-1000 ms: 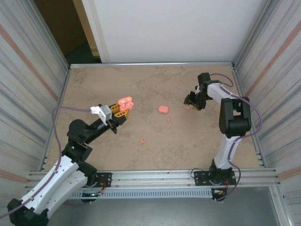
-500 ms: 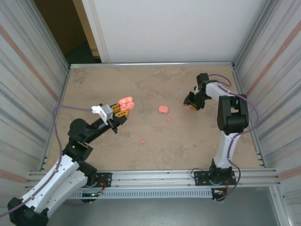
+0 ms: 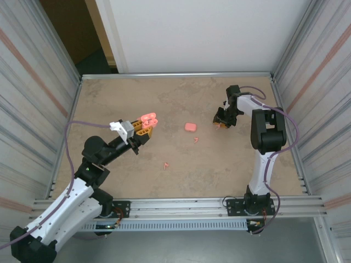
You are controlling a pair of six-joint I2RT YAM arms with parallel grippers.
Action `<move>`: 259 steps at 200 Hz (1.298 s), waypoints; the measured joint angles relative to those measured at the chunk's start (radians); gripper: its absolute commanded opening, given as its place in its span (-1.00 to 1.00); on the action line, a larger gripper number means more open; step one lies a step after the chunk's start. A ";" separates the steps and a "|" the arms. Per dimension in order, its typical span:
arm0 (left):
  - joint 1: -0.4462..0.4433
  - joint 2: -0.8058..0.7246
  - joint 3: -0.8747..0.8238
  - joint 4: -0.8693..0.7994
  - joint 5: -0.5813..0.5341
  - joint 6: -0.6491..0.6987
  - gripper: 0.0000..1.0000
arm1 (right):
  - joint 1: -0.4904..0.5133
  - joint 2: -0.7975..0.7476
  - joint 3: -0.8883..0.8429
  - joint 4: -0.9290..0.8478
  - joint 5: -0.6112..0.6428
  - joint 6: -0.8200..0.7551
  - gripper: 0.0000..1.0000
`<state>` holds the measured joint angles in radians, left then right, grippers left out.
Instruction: Insert the wireless bluetooth earbuds into the charging case
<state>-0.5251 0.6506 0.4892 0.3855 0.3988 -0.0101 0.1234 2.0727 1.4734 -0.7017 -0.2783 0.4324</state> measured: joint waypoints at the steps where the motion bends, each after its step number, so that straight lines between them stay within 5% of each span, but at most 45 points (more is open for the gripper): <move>1: 0.000 0.000 0.000 0.000 0.000 0.000 -1.00 | 0.000 0.001 0.001 0.000 0.000 0.000 -0.38; 138: 0.000 0.014 0.002 0.000 0.000 0.011 -1.00 | 0.028 0.003 0.014 -0.006 0.040 -0.046 -0.59; 259: 0.000 0.036 0.002 0.008 -0.009 0.007 -1.00 | 0.036 -0.149 -0.085 0.070 0.026 -0.127 -0.69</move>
<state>-0.5251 0.6865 0.4915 0.3931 0.3897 -0.0032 0.1596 1.9236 1.3888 -0.6319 -0.2523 0.3050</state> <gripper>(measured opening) 0.227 0.159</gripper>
